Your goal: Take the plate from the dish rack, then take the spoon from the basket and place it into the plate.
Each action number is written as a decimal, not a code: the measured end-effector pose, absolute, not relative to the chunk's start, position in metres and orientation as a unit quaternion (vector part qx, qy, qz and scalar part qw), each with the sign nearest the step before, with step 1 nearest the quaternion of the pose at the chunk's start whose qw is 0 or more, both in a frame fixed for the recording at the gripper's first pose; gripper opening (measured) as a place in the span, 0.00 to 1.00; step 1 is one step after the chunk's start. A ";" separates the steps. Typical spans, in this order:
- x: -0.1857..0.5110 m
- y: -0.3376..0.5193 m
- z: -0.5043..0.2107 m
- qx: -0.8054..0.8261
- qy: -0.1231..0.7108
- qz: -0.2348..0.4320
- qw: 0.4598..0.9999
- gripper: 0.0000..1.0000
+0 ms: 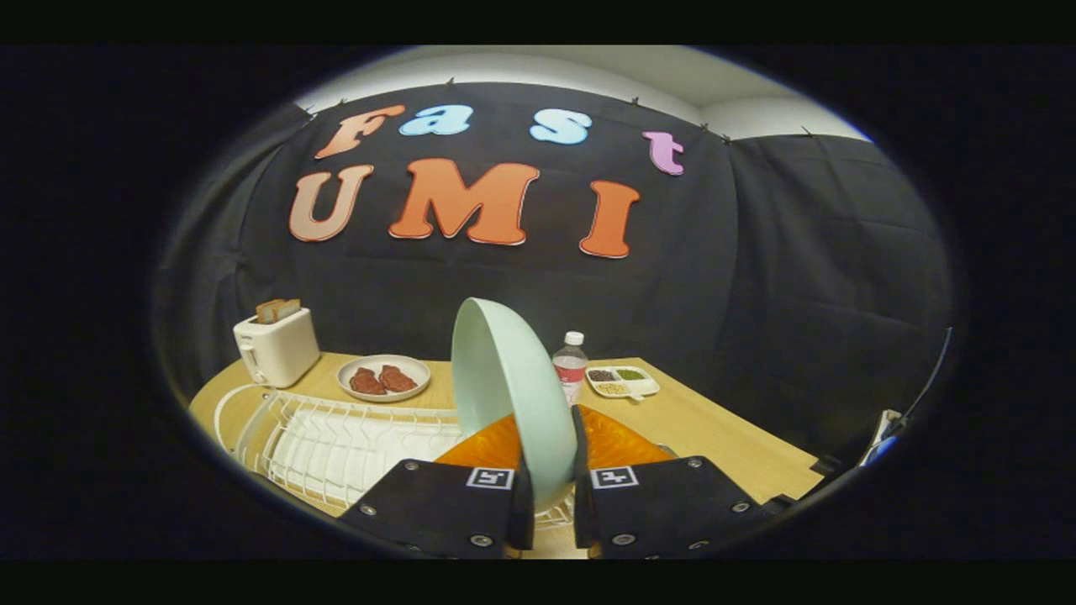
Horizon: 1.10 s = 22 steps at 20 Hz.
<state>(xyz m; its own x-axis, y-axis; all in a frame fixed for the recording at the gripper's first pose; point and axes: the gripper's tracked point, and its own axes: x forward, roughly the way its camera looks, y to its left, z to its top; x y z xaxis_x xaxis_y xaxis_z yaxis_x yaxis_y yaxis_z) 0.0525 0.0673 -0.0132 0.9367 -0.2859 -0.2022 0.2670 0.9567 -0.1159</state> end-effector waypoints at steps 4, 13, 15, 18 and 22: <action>0.020 0.069 -0.014 -0.004 0.113 -0.113 0.987 0.19; -0.062 0.062 -0.057 0.073 0.147 -0.072 0.984 0.19; -0.079 0.060 -0.071 0.096 0.157 -0.067 0.981 0.19; -0.100 0.061 -0.092 0.137 0.176 -0.058 0.973 0.19; -0.120 0.057 -0.123 0.182 0.198 -0.053 0.962 0.19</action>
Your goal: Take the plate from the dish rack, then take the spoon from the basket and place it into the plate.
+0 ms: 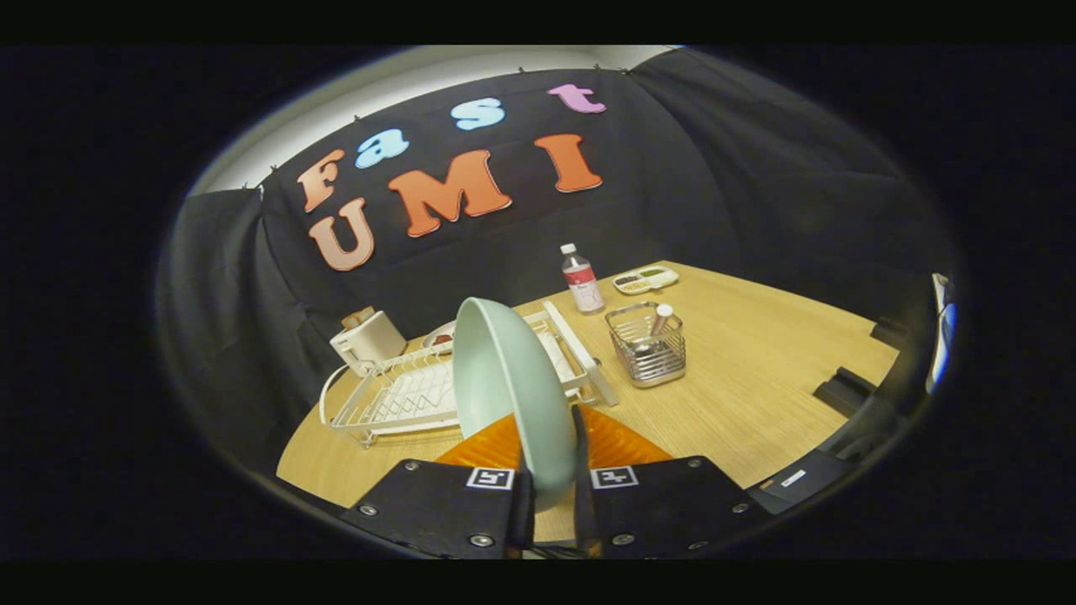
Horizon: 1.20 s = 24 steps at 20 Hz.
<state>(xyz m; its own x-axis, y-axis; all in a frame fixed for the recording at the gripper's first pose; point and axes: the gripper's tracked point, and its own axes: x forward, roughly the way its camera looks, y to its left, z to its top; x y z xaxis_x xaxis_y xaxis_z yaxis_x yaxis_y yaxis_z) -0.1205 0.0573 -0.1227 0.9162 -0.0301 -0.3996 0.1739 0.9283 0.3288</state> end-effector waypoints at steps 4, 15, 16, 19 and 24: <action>-0.137 0.064 -0.165 0.233 0.242 -0.042 0.941 0.19; -0.144 0.053 -0.205 0.223 0.270 -0.052 0.935 0.34; -0.145 0.050 -0.206 0.217 0.268 -0.060 0.937 0.36; -0.146 0.041 -0.213 0.192 0.271 -0.075 0.940 0.42; -0.148 0.013 -0.204 0.117 0.258 -0.100 0.954 0.57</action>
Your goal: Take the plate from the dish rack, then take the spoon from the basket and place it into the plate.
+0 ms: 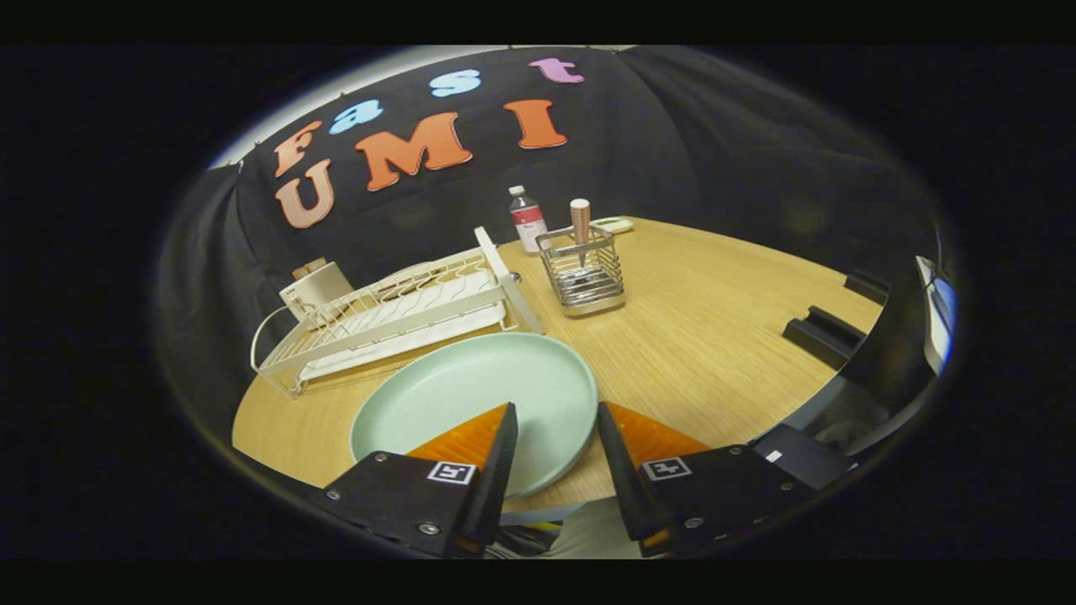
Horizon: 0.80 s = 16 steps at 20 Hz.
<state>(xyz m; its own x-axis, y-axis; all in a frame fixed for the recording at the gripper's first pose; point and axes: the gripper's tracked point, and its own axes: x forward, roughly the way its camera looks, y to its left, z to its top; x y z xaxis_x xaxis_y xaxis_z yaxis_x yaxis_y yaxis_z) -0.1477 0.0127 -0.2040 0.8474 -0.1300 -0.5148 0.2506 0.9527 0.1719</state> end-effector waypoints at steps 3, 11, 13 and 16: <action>-0.140 -0.007 -0.185 0.077 0.230 -0.115 0.963 0.73; -0.096 -0.045 -0.123 0.012 0.118 -0.140 0.983 0.97; -0.083 -0.051 -0.120 0.016 0.111 -0.135 0.984 0.92; -0.059 -0.057 -0.125 0.011 0.117 -0.123 0.985 0.75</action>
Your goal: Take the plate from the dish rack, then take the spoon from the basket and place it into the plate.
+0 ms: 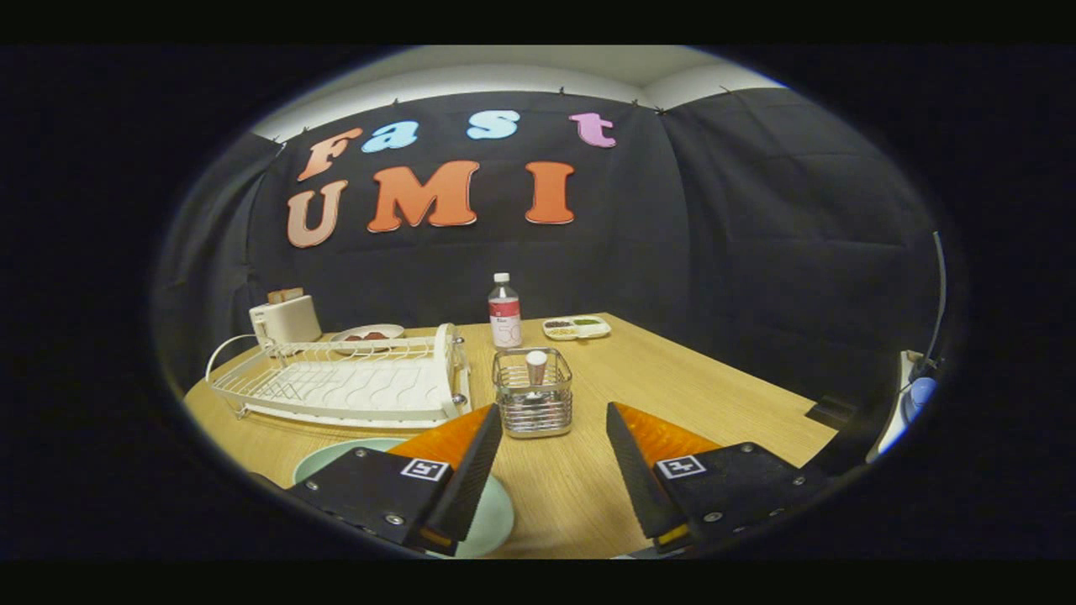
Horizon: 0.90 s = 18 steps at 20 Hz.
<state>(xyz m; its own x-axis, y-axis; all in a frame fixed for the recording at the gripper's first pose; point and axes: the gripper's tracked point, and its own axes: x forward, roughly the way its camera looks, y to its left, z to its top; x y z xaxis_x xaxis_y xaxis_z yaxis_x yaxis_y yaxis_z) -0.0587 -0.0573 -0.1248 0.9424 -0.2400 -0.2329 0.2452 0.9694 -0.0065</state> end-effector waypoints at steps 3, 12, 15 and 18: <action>-0.036 -0.060 -0.119 -0.007 0.103 -0.113 0.988 0.71; 0.002 -0.050 -0.107 -0.017 0.070 -0.101 0.992 0.33; 0.005 -0.051 -0.106 -0.010 0.067 -0.109 0.992 0.12; 0.003 -0.056 -0.098 -0.015 0.059 -0.119 0.991 0.09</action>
